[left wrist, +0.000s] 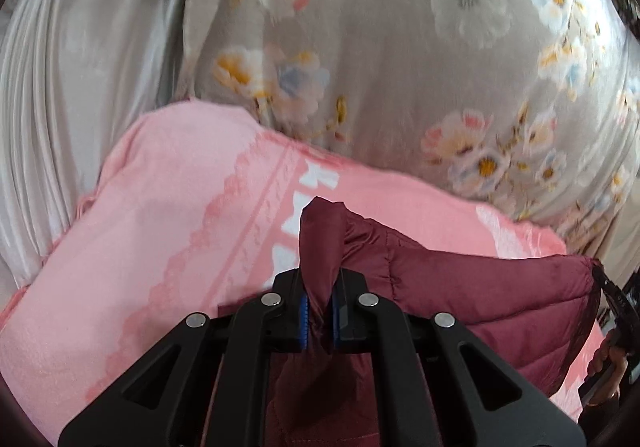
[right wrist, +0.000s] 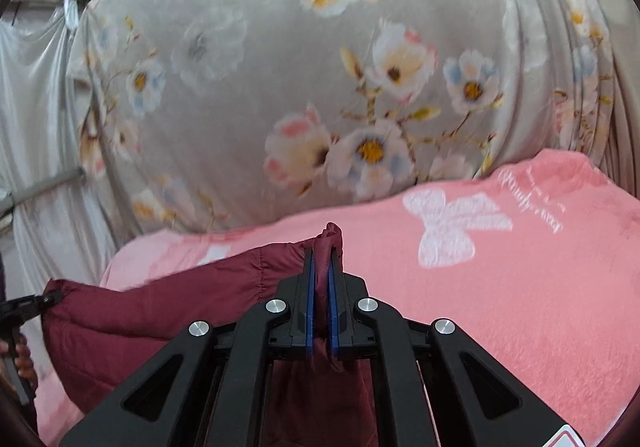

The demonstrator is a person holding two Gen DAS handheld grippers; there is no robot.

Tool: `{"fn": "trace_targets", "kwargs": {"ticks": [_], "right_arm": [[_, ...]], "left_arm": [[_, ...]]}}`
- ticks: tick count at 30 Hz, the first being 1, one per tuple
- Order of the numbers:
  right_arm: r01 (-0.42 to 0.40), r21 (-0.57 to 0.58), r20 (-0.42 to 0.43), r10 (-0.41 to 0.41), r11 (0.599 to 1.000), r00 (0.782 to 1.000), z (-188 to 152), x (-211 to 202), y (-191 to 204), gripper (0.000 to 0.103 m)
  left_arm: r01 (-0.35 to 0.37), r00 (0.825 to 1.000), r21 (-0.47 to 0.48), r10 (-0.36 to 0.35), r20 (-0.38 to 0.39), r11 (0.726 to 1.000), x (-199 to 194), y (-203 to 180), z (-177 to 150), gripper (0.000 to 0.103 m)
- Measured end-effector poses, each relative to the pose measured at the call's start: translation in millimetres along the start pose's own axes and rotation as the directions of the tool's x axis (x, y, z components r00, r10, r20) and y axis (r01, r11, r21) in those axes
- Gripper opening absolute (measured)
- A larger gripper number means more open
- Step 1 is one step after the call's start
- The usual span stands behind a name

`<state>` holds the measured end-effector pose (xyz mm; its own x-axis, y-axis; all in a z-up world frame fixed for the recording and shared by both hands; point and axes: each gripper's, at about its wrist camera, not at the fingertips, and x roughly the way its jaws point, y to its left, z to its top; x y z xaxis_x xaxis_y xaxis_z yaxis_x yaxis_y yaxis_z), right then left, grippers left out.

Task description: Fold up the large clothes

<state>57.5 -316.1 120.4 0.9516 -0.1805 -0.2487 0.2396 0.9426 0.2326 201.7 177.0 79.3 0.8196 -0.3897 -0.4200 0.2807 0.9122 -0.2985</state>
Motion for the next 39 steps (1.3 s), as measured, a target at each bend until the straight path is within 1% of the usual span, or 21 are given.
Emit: {"fn": "trace_targets", "kwargs": {"ticks": [3,5,7,8,9,10,11,13,14,18,23,25,26,27,28,30,32,33,35,37,39], "right_arm": [[0.066,0.039,-0.082,-0.062,0.997,0.995,7,60,-5,0.004],[0.100,0.072,-0.182,-0.085,0.992,0.980,-5,110,-11,0.004],[0.150,0.067,-0.276,-0.126,0.986,0.953,-27,150,-15,0.004],[0.175,0.049,-0.339,-0.149,0.983,0.929,-42,169,-17,0.004],[0.194,0.036,-0.394,-0.164,0.980,0.904,-56,180,-20,0.003],[0.203,0.028,-0.437,-0.171,0.979,0.883,-69,186,-22,0.003],[0.206,0.021,-0.470,-0.172,0.978,0.866,-83,186,-25,0.003],[0.195,-0.005,-0.502,-0.171,0.981,0.848,-101,177,-26,0.003],[0.180,-0.019,-0.511,-0.164,0.983,0.844,-110,169,-26,0.003],[0.178,-0.109,-0.502,-0.209,0.978,0.839,-123,154,-15,0.003],[0.173,-0.151,-0.525,-0.227,0.973,0.820,-122,166,-11,0.009],[0.178,-0.139,-0.525,-0.225,0.974,0.821,-115,162,-12,0.012],[0.178,-0.115,-0.514,-0.212,0.977,0.831,-108,153,-13,0.015],[0.176,-0.081,-0.490,-0.193,0.981,0.850,-101,141,-13,0.022],[0.176,-0.057,-0.455,-0.183,0.983,0.872,-93,128,-10,0.032],[0.152,-0.058,-0.396,-0.163,0.987,0.904,-79,112,3,0.038],[0.063,-0.090,-0.376,-0.092,0.994,0.922,-69,108,35,0.038],[0.021,-0.121,-0.387,-0.066,0.992,0.920,-70,111,55,0.038],[-0.058,-0.188,-0.425,-0.028,0.980,0.905,-77,124,96,0.037],[-0.120,-0.233,-0.462,-0.001,0.965,0.887,-91,139,131,0.031],[-0.153,-0.254,-0.500,0.006,0.955,0.866,-108,158,154,0.030]], "left_arm": [[-0.020,1.000,-0.027,0.020,-0.017,0.999,35,-6,27,0.007],[-0.084,0.994,-0.009,0.083,-0.069,0.996,81,-14,36,0.007],[-0.134,0.980,0.015,0.135,-0.146,0.991,125,-17,28,0.007],[-0.166,0.967,0.038,0.170,-0.190,0.985,146,-16,21,0.007],[-0.200,0.946,0.053,0.207,-0.251,0.978,169,-12,9,0.007],[-0.218,0.922,0.058,0.225,-0.316,0.974,185,-4,-5,0.007],[-0.222,0.908,0.048,0.225,-0.354,0.974,191,3,-17,0.007],[-0.218,0.879,0.045,0.216,-0.425,0.975,194,22,-48,0.007],[-0.212,0.874,0.047,0.211,-0.439,0.976,192,28,-59,0.007],[-0.209,0.881,0.060,0.214,-0.422,0.976,183,34,-81,0.008],[-0.257,0.877,0.148,0.295,-0.380,0.955,191,20,-86,0.011],[-0.280,0.866,0.172,0.325,-0.379,0.945,189,17,-81,0.021],[-0.302,0.861,0.182,0.350,-0.370,0.936,184,16,-78,0.038],[-0.316,0.866,0.189,0.364,-0.343,0.930,171,15,-72,0.054],[-0.310,0.883,0.180,0.353,-0.310,0.934,156,14,-65,0.060],[-0.289,0.912,0.159,0.322,-0.254,0.944,130,7,-49,0.063],[-0.265,0.926,0.156,0.296,-0.233,0.952,117,-7,-34,0.063],[-0.225,0.938,0.160,0.258,-0.233,0.961,116,-24,-26,0.063],[-0.152,0.947,0.174,0.193,-0.257,0.973,126,-55,-21,0.063],[-0.102,0.942,0.177,0.152,-0.300,0.979,145,-84,-27,0.063],[-0.087,0.929,0.209,0.155,-0.335,0.974,172,-112,-40,0.063]]}}
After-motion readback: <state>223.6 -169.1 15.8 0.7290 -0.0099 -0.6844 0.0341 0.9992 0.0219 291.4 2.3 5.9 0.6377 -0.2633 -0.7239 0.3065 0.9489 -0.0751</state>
